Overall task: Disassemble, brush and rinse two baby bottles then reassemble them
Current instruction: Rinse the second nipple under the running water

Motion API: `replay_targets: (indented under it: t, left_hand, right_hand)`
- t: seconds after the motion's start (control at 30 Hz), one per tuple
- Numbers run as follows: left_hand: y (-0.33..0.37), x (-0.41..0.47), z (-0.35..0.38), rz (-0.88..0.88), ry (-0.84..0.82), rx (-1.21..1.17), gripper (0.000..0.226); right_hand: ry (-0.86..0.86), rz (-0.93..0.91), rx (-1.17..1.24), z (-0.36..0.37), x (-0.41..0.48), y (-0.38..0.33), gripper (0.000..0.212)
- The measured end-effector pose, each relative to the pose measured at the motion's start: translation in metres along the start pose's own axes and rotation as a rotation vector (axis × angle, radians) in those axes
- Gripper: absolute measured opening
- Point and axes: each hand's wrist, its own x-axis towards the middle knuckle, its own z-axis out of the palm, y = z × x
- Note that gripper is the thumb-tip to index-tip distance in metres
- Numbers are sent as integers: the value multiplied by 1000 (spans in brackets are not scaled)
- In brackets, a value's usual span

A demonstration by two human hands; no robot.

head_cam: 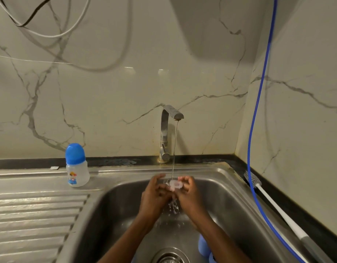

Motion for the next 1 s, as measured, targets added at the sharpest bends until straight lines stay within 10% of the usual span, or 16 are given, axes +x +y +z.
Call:
replay_targets:
  t: [0.87,1.0]
  left_hand:
    - [-3,7,-5,107,72,247,22]
    - [-1,7,-10,132,20,321,41]
  right_hand:
    - [-145,67,84,6,-3,-4,29]
    - [104,2,-367,-5,-1,2,21]
